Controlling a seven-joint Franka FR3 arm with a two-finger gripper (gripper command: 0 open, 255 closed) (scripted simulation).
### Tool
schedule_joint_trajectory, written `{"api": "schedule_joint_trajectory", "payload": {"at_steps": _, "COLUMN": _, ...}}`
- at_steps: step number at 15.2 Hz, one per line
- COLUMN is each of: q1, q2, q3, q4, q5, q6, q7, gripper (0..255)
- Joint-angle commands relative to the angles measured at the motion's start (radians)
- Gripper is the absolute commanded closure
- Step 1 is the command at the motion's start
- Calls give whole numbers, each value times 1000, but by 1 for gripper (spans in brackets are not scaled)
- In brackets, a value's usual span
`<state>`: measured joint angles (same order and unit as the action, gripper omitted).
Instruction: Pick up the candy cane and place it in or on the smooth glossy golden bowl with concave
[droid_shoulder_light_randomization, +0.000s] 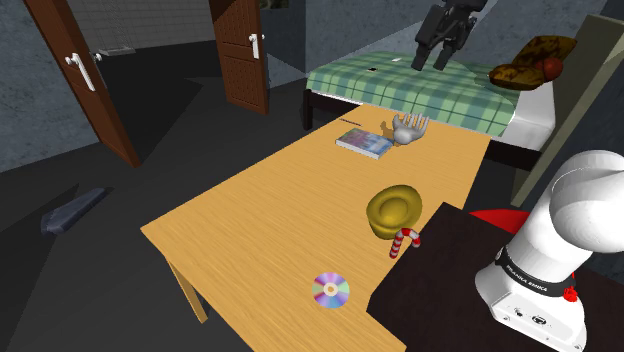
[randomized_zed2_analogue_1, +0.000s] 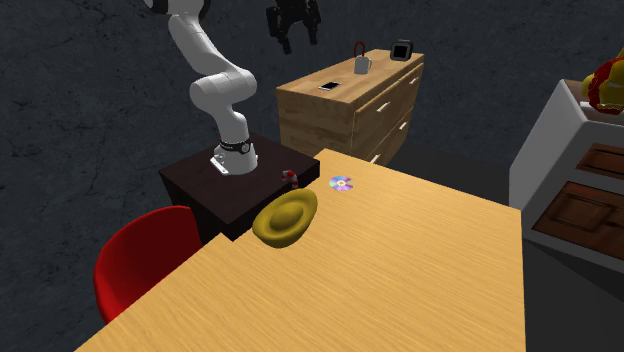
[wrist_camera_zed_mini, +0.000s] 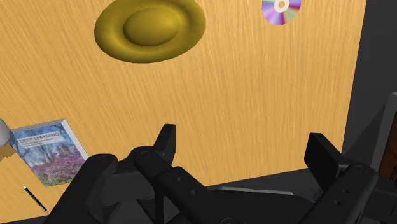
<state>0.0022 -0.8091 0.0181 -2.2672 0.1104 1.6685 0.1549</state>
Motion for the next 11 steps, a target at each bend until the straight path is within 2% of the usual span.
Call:
{"api": "schedule_joint_trajectory", "payload": {"at_steps": 1, "q1": 0, "q2": 0, "q3": 0, "q4": 0, "q5": 0, "q6": 0, "q7": 0, "gripper": 0}}
{"api": "schedule_joint_trajectory", "payload": {"at_steps": 11, "q1": 5, "q2": -23, "q3": -11, "q4": -326, "q5": 17, "q6": 215, "q7": -44, "gripper": 0}}
